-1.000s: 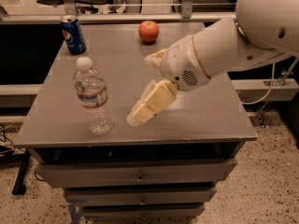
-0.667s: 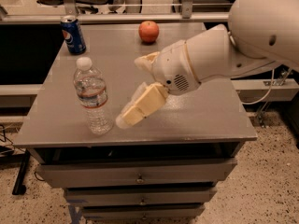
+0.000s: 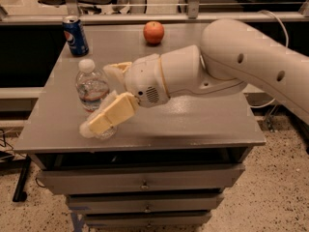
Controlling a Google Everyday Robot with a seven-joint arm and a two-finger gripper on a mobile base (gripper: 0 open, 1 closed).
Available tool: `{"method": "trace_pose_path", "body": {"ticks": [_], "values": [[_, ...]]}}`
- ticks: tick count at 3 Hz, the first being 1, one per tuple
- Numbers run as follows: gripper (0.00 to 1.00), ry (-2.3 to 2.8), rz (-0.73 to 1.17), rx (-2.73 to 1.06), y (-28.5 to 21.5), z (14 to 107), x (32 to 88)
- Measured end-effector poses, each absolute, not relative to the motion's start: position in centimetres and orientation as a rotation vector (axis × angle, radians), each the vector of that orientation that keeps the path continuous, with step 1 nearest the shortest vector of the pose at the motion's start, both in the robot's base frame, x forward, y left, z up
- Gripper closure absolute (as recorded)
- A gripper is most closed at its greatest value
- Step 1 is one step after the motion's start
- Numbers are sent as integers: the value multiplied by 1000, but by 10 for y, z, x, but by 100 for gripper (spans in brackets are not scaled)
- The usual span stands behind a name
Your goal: Knock water bottle over
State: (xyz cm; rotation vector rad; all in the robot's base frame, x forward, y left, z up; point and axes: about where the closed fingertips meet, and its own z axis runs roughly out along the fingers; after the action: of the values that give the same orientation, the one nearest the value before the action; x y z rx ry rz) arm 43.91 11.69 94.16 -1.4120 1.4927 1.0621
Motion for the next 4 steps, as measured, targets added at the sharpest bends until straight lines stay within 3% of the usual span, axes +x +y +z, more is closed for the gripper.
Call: {"method": "trace_pose_path", "body": {"ticks": [1, 4], "values": [[17, 1431, 1089, -1376, 138, 941, 430], [86, 1356, 975, -1363, 139, 938, 450]]}}
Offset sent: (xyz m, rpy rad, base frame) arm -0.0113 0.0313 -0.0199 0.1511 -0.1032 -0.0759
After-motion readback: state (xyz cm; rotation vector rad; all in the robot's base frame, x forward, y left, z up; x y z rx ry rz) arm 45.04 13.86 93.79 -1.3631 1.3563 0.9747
